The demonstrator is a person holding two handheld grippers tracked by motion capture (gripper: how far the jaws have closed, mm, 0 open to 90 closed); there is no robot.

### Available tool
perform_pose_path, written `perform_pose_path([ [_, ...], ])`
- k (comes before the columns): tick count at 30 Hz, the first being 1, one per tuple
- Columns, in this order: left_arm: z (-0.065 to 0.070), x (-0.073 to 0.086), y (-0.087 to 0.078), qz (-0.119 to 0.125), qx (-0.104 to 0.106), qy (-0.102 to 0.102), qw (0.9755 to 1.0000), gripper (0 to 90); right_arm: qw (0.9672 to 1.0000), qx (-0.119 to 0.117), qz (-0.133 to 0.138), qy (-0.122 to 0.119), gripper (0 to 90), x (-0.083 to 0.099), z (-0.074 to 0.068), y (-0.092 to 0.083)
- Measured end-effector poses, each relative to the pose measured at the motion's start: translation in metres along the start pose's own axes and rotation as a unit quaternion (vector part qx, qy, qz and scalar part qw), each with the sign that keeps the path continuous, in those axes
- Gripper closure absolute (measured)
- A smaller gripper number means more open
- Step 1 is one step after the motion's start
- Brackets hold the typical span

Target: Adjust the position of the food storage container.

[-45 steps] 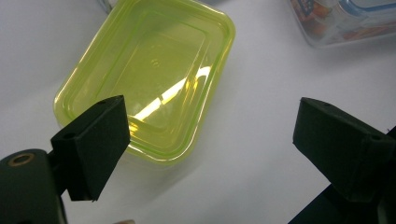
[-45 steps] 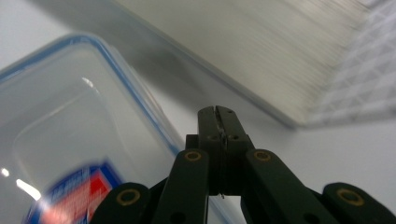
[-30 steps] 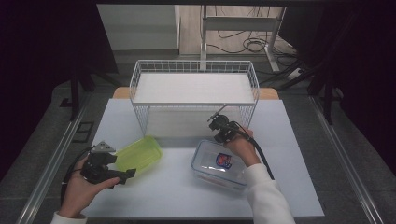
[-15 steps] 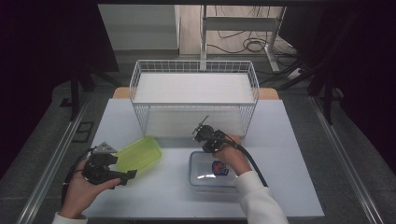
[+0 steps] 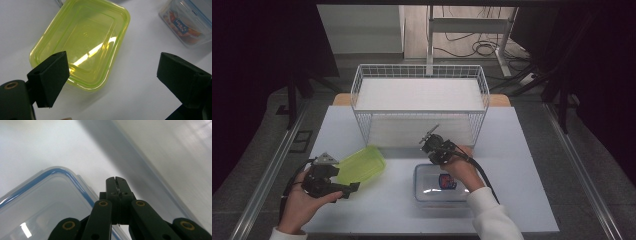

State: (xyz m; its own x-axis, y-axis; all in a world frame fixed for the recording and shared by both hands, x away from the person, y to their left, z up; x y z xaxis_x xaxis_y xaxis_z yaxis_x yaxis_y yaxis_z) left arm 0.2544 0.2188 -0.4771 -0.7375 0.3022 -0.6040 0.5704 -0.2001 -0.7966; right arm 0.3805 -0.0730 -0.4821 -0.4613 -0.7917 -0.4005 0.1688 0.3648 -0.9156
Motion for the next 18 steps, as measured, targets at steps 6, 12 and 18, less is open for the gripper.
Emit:
perform_pose_path([
  [6,0.0,0.001,-0.002,0.002,-0.001,-0.002,1.0,10.4,0.999,0.025,0.024,0.028,89.2,0.027,0.006,-0.032],
  [12,0.003,-0.001,-0.002,0.001,-0.002,0.001,1.0,10.4,0.9947,0.052,0.039,0.08,89.2,0.077,0.024,-0.068],
  [18,0.007,-0.002,0.0,0.0,0.0,0.004,1.0,10.4,0.9882,0.068,0.056,0.125,89.1,0.127,0.032,-0.087],
])
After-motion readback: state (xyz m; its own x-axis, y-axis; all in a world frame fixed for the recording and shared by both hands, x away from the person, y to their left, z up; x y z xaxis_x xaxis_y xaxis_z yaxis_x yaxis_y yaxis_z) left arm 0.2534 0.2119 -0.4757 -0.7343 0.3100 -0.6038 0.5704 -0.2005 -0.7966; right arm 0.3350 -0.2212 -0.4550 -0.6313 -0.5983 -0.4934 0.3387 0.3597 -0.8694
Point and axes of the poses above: each handheld gripper's, and its own axes: y roughly forward along the jaws, x roughly out of its underside, z roughly to its right, the point moved 4 cm from there along y, roughly forward along the jaws, and after that the axes turned 13 degrees about -x, right-handed, at the moved point
